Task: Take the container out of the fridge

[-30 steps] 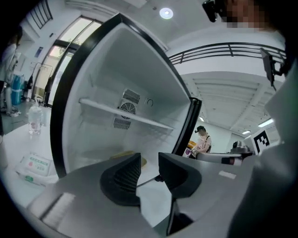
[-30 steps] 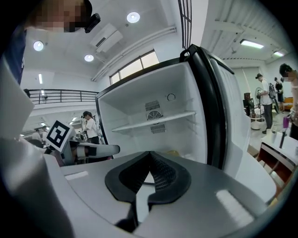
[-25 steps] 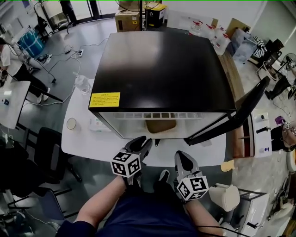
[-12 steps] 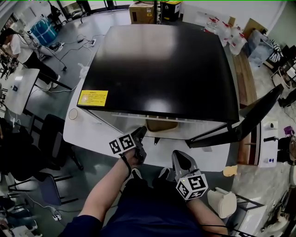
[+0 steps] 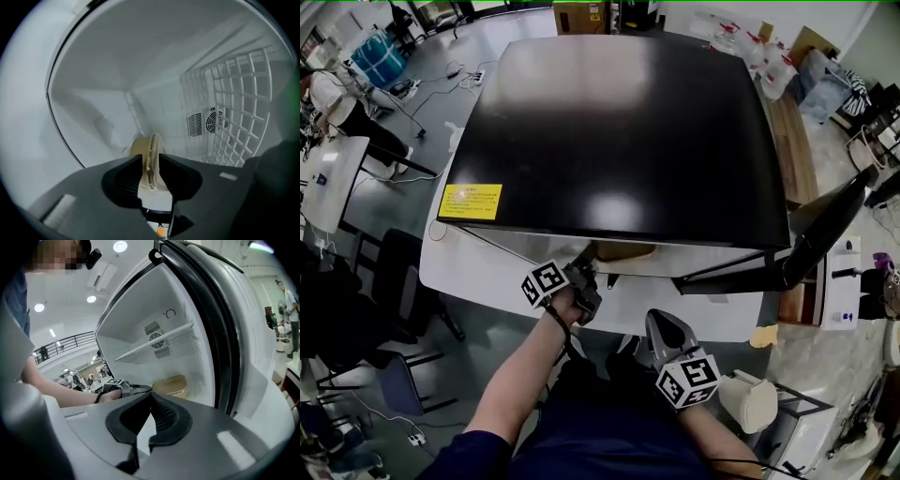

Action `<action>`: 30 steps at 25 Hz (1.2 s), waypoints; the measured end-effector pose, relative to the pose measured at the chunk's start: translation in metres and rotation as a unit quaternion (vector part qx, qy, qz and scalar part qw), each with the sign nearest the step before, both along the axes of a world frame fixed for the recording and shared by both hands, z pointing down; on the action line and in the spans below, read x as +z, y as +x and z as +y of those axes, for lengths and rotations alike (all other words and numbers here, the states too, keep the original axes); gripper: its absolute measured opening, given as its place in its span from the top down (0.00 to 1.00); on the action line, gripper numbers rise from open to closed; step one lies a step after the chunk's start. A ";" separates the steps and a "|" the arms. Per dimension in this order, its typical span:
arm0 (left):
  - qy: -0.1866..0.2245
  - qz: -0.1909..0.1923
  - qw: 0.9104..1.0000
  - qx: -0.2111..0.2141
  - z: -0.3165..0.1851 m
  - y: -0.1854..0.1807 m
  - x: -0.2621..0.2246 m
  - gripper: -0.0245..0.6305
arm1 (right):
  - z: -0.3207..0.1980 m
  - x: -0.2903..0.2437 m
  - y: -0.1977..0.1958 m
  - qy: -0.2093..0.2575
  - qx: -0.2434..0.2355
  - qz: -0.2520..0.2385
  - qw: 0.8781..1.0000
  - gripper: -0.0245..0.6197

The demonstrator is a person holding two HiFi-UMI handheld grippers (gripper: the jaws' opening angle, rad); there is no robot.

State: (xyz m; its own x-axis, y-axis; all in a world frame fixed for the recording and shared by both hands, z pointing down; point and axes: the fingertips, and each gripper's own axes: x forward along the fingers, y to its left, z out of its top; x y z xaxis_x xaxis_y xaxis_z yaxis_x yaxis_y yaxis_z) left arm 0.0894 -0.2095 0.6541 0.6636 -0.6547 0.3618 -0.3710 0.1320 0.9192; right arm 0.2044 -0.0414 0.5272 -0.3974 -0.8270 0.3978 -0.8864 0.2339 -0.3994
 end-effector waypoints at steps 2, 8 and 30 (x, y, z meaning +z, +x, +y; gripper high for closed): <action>-0.001 -0.004 1.000 -0.002 0.000 -0.001 0.003 0.83 | 0.003 0.002 0.000 -0.004 0.001 0.001 1.000 0.95; 0.013 -0.015 1.000 0.001 0.002 0.004 -0.001 0.88 | 0.004 0.006 0.005 -0.011 0.014 0.004 1.000 0.95; 0.037 0.008 0.999 0.028 0.042 -0.036 -0.019 0.89 | 0.006 0.014 -0.049 -0.023 -0.043 -0.001 0.999 0.95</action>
